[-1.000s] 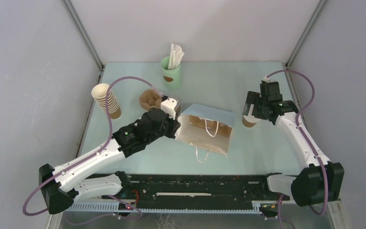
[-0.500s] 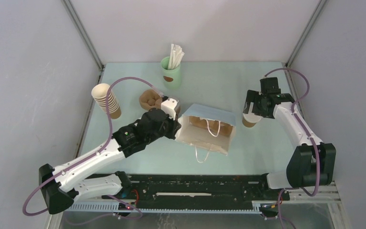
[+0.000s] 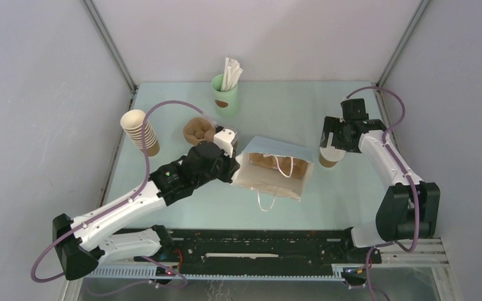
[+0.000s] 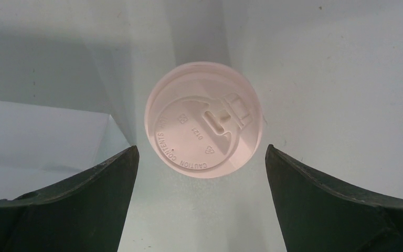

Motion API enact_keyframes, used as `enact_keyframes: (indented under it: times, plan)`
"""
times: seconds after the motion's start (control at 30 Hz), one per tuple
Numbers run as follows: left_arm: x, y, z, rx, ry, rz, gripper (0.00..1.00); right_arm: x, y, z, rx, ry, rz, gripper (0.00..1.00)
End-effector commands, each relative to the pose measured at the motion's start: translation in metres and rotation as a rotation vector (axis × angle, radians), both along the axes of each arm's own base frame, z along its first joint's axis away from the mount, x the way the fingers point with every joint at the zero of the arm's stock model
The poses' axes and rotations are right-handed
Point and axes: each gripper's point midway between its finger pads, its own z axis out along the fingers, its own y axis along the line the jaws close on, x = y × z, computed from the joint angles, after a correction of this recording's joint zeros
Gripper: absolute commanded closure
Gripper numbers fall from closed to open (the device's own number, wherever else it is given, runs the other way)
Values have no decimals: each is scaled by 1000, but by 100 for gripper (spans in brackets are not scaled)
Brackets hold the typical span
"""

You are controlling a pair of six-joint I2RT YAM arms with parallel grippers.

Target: Pack the takeout coffee

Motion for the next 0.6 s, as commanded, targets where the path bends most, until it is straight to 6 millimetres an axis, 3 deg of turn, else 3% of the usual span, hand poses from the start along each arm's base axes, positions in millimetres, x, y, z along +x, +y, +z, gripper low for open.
enact_keyframes:
  times: [0.0, 0.57]
  plan:
    - [3, -9, 30, -71, -24, -7, 100, 11, -2, 5, -15, -15, 15, 0]
    - [3, -9, 32, -69, -24, -10, 100, 15, 0, -6, -6, 4, 28, 0]
